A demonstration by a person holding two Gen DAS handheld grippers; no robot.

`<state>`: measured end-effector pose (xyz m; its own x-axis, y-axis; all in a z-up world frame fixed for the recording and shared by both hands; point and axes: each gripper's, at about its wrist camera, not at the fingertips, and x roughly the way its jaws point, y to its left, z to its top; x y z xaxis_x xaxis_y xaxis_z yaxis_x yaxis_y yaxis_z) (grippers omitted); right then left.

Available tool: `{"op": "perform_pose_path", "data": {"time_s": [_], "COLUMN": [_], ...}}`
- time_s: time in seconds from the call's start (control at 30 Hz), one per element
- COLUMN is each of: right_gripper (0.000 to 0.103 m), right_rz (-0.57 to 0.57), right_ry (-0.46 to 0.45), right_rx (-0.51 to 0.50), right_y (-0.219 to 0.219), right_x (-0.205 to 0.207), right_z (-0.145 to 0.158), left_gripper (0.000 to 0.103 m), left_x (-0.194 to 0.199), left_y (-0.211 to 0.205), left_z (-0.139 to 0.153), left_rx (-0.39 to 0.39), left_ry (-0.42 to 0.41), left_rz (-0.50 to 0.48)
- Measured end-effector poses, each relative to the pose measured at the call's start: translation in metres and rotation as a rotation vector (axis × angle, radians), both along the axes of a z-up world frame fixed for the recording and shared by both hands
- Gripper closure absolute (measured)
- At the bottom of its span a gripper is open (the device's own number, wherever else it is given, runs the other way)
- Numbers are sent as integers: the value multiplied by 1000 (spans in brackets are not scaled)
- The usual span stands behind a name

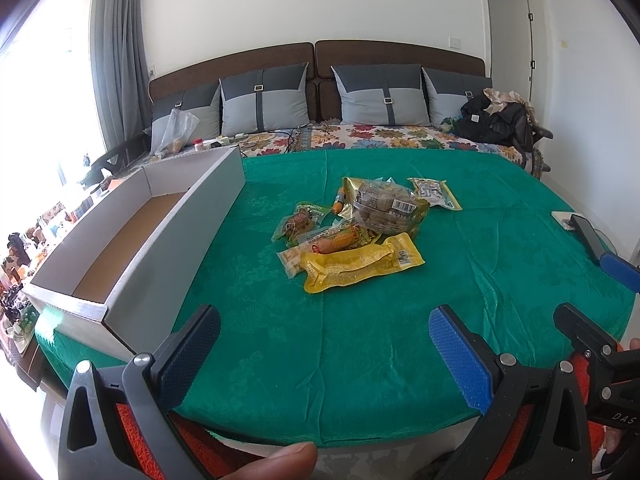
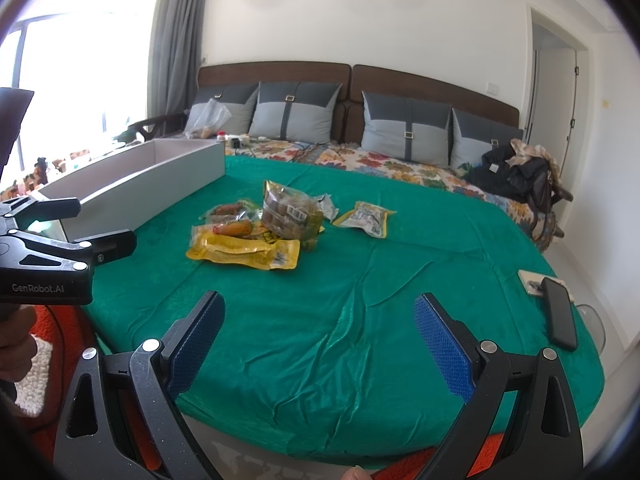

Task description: Organize snacks

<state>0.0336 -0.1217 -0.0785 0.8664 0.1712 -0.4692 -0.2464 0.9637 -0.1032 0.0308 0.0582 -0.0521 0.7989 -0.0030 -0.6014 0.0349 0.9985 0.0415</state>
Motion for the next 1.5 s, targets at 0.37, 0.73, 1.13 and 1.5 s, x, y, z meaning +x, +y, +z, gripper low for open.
{"op": "perform_pose_path", "data": {"time_s": [0.37, 0.73, 1.13, 1.5], "right_gripper": [6, 6, 6, 6], "right_rz": [2, -38, -88, -97], "right_ry": [82, 91, 139, 117], "right_rx": [34, 51, 130, 123], "right_y": [-4, -18, -36, -39], "right_x": [7, 0, 12, 7], "right_z": [-13, -7, -8, -2], "left_gripper": [0, 0, 1, 3], "left_x": [68, 200, 171, 212], "left_y": [-3, -59, -60, -56], "left_z": [-36, -76, -71, -89], "left_rx": [55, 182, 98, -54], "left_ry": [237, 430, 475, 674], "left_rz": [-115, -471, -542, -569]}}
